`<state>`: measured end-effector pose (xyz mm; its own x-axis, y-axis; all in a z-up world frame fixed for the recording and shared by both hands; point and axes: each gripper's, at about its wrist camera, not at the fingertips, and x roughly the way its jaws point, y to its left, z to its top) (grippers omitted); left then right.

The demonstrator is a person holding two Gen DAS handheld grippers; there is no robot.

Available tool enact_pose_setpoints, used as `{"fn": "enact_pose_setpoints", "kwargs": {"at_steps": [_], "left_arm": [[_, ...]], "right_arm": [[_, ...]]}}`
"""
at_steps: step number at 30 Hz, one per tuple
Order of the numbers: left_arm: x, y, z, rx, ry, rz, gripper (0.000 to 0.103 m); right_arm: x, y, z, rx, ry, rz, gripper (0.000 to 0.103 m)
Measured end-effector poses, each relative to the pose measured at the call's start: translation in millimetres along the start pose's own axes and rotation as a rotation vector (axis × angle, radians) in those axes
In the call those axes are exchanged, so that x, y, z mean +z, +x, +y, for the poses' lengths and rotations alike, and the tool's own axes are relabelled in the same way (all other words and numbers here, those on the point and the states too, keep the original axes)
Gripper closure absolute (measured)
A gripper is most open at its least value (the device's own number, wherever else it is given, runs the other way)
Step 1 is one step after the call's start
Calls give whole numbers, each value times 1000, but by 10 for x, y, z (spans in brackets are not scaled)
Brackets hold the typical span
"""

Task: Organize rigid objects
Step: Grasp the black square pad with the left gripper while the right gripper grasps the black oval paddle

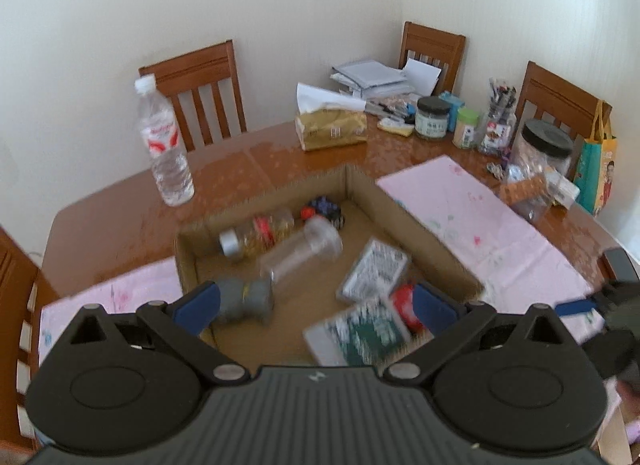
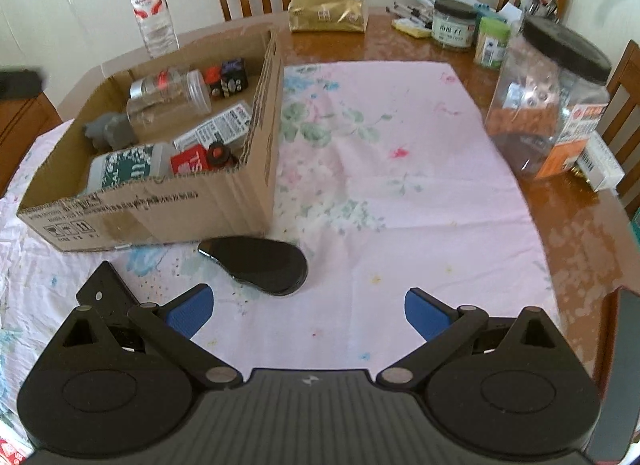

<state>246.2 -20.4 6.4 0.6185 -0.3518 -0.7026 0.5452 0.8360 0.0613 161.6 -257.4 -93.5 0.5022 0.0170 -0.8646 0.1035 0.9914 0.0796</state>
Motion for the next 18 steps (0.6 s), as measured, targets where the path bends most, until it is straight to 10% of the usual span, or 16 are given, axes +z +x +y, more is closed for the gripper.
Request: {"fn": "enact_pose_setpoints", "kwargs": {"at_steps": [18], "left_arm": [[-989, -91, 27, -9, -32, 114, 1]], "right_arm": [[-86, 519, 589, -139, 14, -63, 0]]}}
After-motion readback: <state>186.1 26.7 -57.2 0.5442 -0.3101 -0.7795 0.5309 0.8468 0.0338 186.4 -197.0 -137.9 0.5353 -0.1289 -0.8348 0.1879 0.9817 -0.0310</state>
